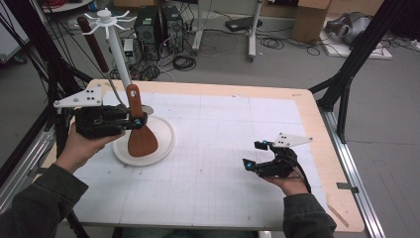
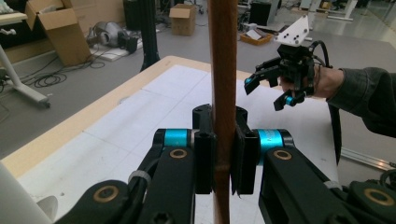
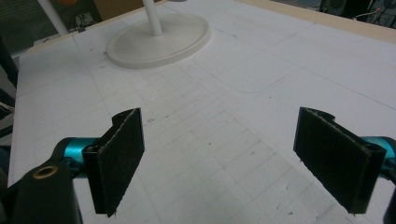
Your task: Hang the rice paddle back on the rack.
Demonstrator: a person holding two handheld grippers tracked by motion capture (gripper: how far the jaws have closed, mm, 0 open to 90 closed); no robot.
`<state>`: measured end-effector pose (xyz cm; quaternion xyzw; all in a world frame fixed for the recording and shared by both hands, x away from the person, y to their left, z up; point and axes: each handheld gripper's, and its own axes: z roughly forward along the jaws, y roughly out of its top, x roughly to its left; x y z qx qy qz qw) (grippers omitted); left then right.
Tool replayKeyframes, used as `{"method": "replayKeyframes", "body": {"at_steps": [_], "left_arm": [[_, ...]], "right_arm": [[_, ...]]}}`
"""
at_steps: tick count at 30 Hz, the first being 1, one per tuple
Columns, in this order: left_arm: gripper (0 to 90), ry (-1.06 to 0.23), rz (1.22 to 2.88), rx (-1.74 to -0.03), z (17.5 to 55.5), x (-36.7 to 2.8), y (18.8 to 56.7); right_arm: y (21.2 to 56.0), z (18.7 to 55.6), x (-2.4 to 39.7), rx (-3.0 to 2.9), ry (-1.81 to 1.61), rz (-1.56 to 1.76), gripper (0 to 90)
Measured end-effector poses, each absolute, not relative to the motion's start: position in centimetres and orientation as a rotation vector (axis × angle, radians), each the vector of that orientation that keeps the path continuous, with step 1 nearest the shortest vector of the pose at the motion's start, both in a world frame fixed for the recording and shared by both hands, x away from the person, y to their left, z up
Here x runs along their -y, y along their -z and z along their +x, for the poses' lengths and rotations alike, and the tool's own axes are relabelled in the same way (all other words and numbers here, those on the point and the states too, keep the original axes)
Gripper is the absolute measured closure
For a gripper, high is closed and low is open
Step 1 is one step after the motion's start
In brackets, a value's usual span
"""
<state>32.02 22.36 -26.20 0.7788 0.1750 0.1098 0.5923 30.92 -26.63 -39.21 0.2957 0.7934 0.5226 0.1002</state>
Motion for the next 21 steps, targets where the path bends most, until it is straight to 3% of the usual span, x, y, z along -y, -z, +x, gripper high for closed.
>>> {"method": "replayKeyframes", "body": {"at_steps": [21], "left_arm": [[81.8, -0.267, 1.783, -0.461, 32.01, -23.30, 25.58]], "right_arm": [[39.36, 30.91, 26.88, -2.325, -1.521, 0.901, 15.5]]}}
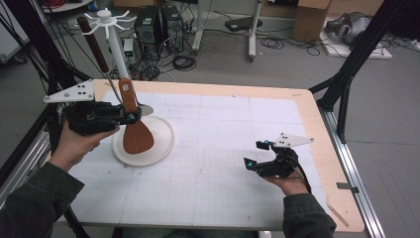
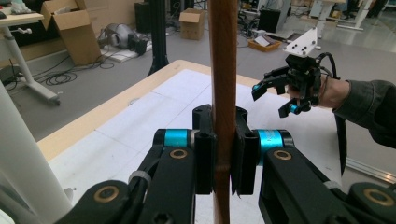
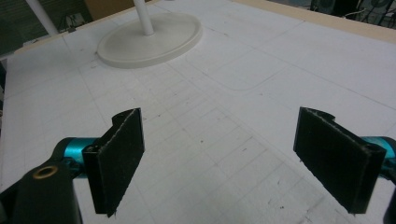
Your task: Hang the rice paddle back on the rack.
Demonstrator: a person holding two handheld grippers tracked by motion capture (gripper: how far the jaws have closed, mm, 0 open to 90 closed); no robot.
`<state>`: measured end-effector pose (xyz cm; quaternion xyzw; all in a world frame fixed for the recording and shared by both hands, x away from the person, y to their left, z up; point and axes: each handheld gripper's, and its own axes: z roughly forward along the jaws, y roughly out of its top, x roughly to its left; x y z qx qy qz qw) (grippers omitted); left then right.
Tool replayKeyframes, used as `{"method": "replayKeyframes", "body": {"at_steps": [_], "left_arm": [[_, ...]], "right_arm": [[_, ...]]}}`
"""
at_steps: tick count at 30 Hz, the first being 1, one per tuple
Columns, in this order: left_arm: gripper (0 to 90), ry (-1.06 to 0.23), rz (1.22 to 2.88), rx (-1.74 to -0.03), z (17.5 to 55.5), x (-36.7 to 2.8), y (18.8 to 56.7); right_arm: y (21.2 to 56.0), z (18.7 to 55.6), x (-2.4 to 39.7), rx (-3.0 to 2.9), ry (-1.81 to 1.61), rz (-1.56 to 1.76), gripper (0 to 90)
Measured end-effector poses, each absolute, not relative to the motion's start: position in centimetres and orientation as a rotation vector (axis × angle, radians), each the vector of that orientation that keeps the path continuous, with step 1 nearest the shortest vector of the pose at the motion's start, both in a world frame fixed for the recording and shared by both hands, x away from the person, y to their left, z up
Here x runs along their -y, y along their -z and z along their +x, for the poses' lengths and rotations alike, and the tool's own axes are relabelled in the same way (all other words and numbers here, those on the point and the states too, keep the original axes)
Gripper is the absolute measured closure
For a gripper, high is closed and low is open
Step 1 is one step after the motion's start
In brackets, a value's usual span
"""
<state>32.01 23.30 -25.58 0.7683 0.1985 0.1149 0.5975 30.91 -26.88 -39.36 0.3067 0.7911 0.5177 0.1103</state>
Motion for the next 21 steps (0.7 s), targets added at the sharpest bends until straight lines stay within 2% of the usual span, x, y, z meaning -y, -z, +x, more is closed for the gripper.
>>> {"method": "replayKeyframes", "body": {"at_steps": [21], "left_arm": [[82.0, -0.255, 1.765, -0.470, 31.45, -23.44, 24.89]], "right_arm": [[39.70, 31.02, 26.73, -2.343, -1.505, 0.906, 15.6]]}}
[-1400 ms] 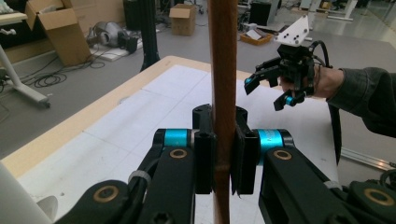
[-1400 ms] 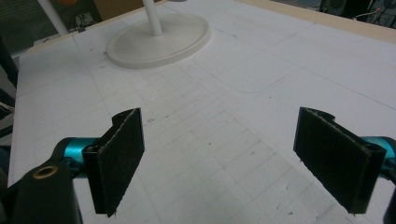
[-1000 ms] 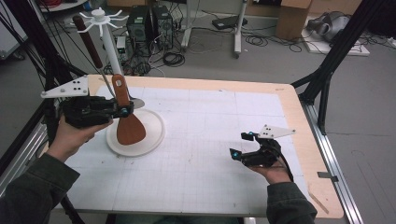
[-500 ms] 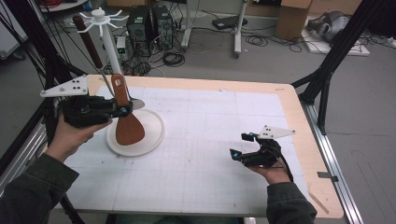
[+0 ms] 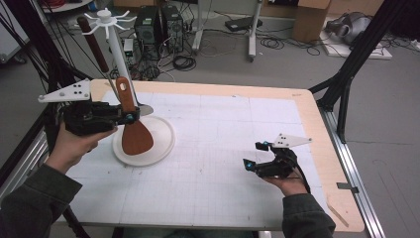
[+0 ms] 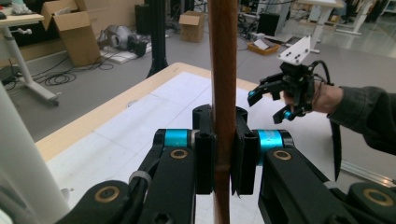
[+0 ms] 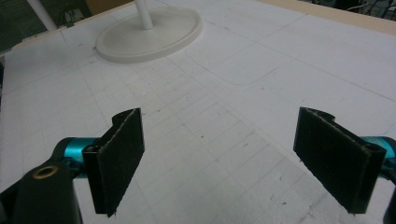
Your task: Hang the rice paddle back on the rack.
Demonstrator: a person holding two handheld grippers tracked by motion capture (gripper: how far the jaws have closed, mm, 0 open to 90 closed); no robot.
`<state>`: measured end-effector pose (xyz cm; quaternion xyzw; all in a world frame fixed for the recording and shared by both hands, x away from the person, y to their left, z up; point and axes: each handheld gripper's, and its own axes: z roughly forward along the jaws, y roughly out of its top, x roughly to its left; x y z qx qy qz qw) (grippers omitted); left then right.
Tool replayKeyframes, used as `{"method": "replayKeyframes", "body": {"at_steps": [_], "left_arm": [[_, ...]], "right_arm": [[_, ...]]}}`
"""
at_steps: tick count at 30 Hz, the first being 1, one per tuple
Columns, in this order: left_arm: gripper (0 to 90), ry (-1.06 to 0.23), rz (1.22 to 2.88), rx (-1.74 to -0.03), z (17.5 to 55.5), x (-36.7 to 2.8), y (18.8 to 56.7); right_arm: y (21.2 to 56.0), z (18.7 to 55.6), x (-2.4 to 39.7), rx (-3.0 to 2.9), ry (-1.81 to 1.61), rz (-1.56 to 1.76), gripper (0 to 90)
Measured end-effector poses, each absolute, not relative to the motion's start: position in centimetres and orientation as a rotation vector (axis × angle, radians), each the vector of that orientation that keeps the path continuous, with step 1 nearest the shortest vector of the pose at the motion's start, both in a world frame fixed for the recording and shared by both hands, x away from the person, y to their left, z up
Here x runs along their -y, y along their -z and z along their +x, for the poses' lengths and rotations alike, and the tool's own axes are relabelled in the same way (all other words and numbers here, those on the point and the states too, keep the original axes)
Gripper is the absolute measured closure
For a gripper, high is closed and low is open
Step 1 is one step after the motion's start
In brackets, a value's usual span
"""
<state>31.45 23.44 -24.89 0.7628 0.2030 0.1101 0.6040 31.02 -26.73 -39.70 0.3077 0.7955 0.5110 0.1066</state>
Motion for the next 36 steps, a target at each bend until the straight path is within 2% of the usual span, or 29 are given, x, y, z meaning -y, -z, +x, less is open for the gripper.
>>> {"method": "replayKeyframes", "body": {"at_steps": [21, 36], "left_arm": [[81.9, -0.255, 1.756, -0.441, 33.7, -24.3, 18.4], [81.9, -0.246, 1.742, -0.456, 35.2, -24.8, 17.6]], "right_arm": [[39.7, 31.0, 26.8, -2.337, -1.502, 0.908, 15.5], [39.8, 31.0, 26.7, -2.337, -1.507, 0.917, 15.5]]}}
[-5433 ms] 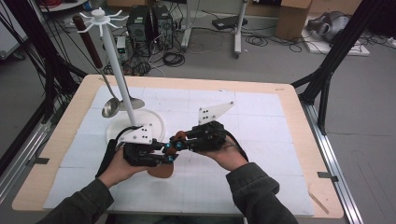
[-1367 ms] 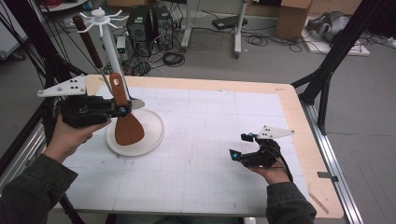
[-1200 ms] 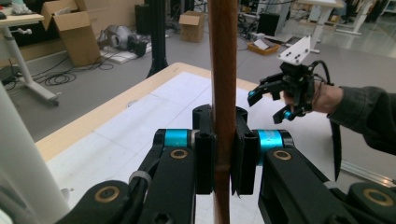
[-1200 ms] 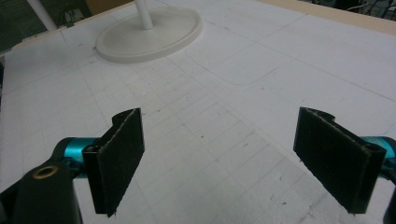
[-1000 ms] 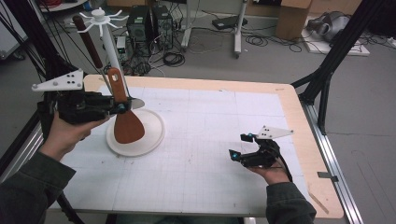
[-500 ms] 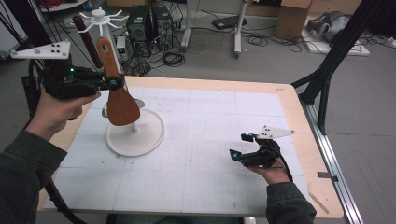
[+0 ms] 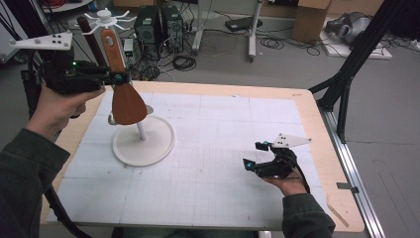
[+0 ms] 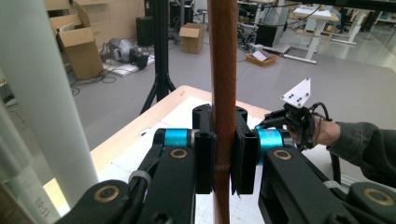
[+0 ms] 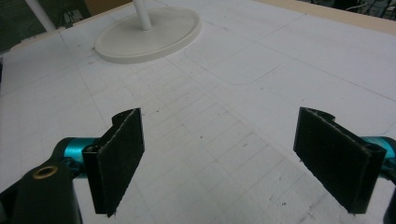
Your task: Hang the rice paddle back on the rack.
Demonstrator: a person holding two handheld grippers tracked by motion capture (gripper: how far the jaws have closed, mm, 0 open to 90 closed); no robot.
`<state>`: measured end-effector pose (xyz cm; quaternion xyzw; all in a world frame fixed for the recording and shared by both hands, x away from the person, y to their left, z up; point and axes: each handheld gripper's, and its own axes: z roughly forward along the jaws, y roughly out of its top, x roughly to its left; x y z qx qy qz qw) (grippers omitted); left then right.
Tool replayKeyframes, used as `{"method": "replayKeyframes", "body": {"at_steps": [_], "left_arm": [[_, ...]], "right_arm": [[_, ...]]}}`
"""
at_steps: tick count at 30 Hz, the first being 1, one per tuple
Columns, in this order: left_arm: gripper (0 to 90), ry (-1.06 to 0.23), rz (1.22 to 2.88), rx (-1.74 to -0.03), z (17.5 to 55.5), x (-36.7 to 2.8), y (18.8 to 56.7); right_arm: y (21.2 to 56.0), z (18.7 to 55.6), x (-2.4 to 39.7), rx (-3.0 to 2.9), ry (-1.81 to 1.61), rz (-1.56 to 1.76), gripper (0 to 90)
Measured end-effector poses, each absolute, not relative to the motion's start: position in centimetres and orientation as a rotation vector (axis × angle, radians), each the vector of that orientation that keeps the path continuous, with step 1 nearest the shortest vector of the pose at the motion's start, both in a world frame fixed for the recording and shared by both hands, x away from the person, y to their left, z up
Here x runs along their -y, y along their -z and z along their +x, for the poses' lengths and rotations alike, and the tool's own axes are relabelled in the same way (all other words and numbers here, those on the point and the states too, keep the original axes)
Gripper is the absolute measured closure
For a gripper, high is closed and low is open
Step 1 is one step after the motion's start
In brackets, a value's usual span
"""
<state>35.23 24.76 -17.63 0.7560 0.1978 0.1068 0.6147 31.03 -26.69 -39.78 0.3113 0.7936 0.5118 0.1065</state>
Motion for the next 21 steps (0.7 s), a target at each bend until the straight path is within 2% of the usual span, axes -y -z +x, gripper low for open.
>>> {"method": "replayKeyframes", "body": {"at_steps": [21], "left_arm": [[81.6, -0.252, 1.741, -0.503, 36.5, -25.4, 18.2]], "right_arm": [[39.8, 31.0, 26.7, -2.329, -1.510, 0.913, 15.5]]}}
